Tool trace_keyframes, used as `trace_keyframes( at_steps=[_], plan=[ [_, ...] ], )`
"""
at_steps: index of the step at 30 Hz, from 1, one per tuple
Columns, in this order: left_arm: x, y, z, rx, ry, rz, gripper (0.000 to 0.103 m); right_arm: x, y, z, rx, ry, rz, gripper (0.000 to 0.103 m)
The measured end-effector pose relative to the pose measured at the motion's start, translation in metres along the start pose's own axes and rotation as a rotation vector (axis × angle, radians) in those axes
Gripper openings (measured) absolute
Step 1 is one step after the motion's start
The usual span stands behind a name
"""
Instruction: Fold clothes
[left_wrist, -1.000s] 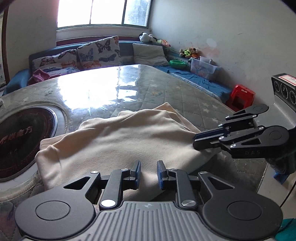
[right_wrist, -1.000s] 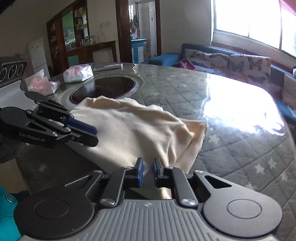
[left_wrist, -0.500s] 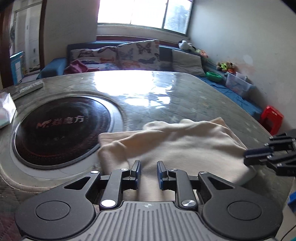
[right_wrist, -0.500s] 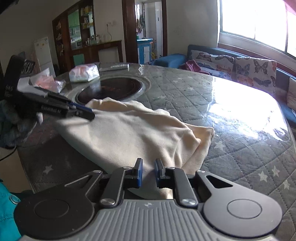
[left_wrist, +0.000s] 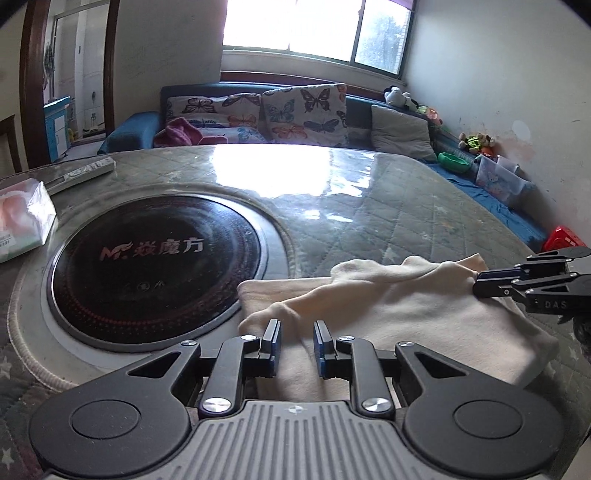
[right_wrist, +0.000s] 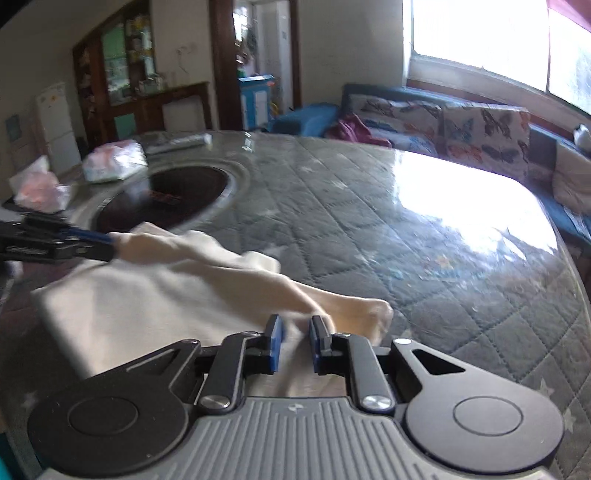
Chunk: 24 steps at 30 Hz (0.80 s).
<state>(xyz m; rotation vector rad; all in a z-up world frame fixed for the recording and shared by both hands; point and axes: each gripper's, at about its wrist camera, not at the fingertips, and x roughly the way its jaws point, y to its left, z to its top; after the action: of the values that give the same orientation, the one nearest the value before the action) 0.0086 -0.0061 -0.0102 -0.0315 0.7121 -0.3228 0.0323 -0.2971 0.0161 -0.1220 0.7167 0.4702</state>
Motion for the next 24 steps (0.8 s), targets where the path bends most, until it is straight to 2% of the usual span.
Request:
trace_keyframes(
  at_steps=[3, 7, 12, 18, 24],
  plan=[
    [-0.004, 0.003, 0.0, -0.004, -0.007, 0.002, 0.021, 0.005, -0.003, 0.005, 0.017, 0.004, -0.01, 0.016],
    [-0.004, 0.004, 0.001, -0.011, -0.009, 0.009, 0.021, 0.008, 0.002, 0.017, 0.009, -0.015, 0.023, 0.016],
    [-0.004, 0.006, 0.001, -0.02, 0.0, 0.027, 0.021, 0.04, 0.008, 0.024, 0.007, 0.038, 0.004, 0.016],
    [-0.016, 0.011, 0.0, -0.058, 0.005, 0.013, 0.029, 0.021, 0.018, 0.029, -0.054, 0.005, -0.005, 0.017],
    [-0.02, 0.007, -0.009, -0.03, 0.027, 0.022, 0.029, -0.006, 0.045, 0.027, -0.133, -0.016, 0.074, 0.019]
  ],
)
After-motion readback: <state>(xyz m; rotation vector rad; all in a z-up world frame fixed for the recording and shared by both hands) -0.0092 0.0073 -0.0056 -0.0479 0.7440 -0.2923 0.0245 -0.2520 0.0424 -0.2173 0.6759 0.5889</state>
